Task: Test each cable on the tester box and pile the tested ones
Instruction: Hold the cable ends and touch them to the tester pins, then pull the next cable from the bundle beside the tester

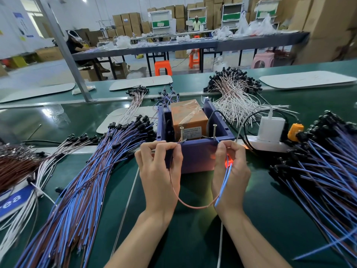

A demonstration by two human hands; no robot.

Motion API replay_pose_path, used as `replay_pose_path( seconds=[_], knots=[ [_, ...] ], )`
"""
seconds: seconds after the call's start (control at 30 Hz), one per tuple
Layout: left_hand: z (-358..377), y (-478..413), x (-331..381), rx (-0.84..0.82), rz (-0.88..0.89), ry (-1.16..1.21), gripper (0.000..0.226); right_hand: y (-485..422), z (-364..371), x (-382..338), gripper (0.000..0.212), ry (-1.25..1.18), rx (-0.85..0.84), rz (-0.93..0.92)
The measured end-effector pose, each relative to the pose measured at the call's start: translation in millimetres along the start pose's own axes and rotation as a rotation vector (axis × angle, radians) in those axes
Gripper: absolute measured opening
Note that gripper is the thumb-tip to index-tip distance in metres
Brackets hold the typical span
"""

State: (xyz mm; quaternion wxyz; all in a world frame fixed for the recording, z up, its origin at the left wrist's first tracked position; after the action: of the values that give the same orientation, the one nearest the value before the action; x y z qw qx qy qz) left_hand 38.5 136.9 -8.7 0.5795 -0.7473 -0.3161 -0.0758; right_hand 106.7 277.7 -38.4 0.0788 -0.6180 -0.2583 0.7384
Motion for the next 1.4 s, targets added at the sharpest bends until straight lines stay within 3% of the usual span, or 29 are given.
replay_pose_path(
  seconds=[0.23, 0.43, 0.93, 1.13, 1.23, 1.33, 1.4],
  knots=[
    [0.5, 0.7, -0.9, -0.006, -0.007, -0.001, 0.011, 1.5, -3.5, -8.0, 0.017, 0.009, -0.053, -0.011],
    [-0.6, 1.5, -1.7, 0.002, -0.03, 0.029, 0.018, 1.0, -6.0, -10.6, 0.006, 0.018, -0.1, -0.03],
    [-18.1, 19.9, -0.7, -0.083, 0.002, 0.082, 0.017, 12.9, -27.5, -14.1, 0.005, 0.097, -0.145, -0.012],
    [-52.6, 28.7, -14.4, -0.13, -0.101, 0.008, 0.013, 20.6, -28.7, -17.5, 0.041, 0.22, -0.303, -0.142],
    [-70.8, 27.8, -29.9, -0.255, -0.067, -0.174, 0.011, 25.0, -28.5, -20.5, 0.065, 0.332, -0.437, -0.158],
    [-84.8, 29.4, -53.5, -0.593, -0.047, -0.468, 0.043, 29.1, -30.2, -22.7, 0.077, 0.471, -0.533, -0.145],
    [-101.7, 28.2, -64.7, -0.722, -0.083, -0.61, 0.063, 33.1, -32.4, -23.0, 0.08, 0.574, -0.576, -0.16]
  ],
)
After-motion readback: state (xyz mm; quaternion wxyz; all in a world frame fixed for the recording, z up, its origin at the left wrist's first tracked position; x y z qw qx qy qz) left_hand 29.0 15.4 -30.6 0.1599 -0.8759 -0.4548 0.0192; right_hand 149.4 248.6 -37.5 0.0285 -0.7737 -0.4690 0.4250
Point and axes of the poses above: each hand's wrist, its own y-axis away from the middle knuckle, its own z-axis out of the palm, x = y × z, the point moved 4 cm from there along -y, towards the middle knuckle, and after that the axes turned 5 degrees about z, right-handed, at the moved point
